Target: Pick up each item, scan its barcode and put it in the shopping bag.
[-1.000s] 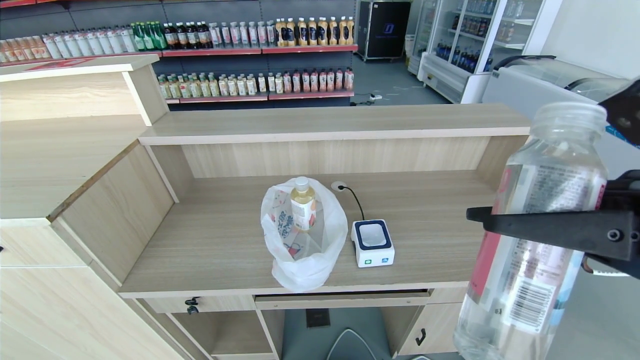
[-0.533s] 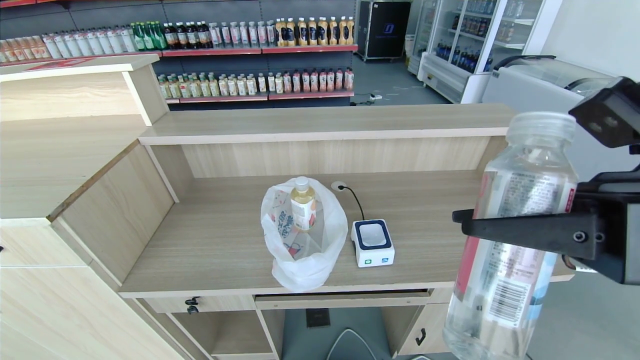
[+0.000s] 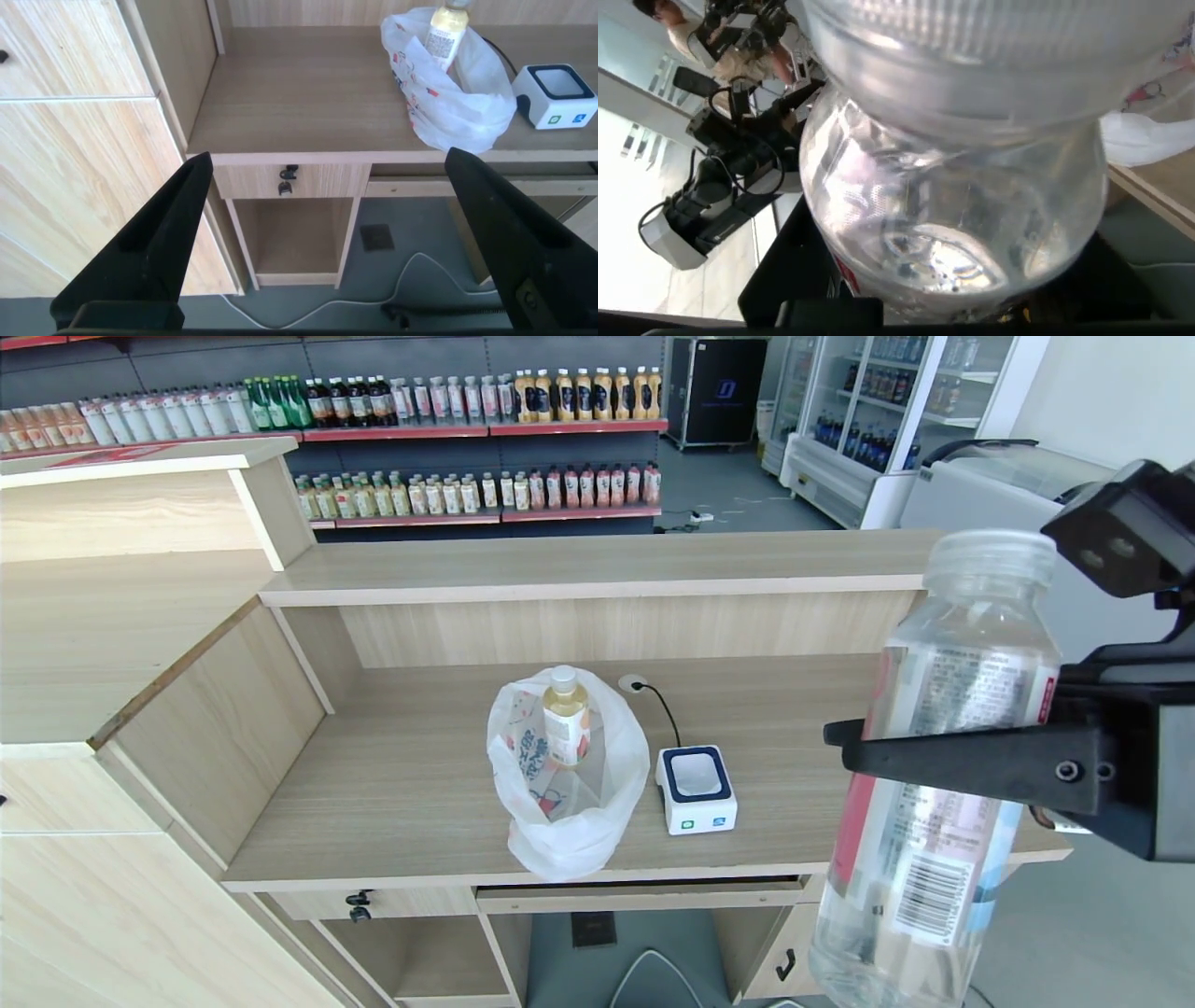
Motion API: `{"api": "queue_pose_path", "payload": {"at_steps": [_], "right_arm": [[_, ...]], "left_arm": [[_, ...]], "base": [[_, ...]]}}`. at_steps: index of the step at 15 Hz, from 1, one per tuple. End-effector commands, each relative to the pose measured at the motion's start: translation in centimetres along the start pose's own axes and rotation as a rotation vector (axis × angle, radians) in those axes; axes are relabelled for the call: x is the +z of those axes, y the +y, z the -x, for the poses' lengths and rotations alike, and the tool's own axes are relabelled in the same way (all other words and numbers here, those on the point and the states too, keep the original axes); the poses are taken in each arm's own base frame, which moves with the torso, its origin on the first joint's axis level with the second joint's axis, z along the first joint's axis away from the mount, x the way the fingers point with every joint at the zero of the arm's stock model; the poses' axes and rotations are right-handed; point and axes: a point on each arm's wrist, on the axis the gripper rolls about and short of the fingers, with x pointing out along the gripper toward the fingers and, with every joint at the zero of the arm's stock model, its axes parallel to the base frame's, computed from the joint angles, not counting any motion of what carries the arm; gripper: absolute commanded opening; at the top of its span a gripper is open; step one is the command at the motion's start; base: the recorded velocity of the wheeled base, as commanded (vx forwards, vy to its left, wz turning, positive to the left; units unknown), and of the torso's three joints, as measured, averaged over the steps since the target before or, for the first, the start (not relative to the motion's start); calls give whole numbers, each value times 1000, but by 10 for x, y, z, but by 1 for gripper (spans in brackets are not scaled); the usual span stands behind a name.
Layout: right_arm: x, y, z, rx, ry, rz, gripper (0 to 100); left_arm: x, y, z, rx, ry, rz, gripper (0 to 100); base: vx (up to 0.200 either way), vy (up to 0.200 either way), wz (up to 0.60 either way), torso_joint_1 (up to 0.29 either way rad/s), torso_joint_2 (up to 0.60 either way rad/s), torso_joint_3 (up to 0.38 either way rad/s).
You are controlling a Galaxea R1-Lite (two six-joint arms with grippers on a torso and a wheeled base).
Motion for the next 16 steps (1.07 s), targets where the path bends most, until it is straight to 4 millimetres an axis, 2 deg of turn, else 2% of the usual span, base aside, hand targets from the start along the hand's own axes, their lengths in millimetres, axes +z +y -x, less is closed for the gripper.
{"api": "queue_pose_path", "payload": {"at_steps": [1,4,10,12,15,16], "right_arm": [[-6,5,6,0,19,-13,0],[-12,4,7,-6,48,-15,0],[-11,3,7,-16,44,12,0],[-11,-2,6,-35,42,68,0],[-3,-52,7,-229,-42,359,0],[-5,-98,14,-377,-75,568,0]], "left_arm": [[0,0,0,0,-1,0,100],[0,0,0,0,-1,0,100],[0,0,0,0,-1,0,100],[0,0,0,0,-1,0,100],[0,0,0,0,-1,0,100],[0,0,0,0,-1,0,100]], "base": [[0,0,0,0,0,0],[0,0,0,0,0,0],[0,0,0,0,0,0],[0,0,0,0,0,0],[0,0,0,0,0,0],[0,0,0,0,0,0]]}}
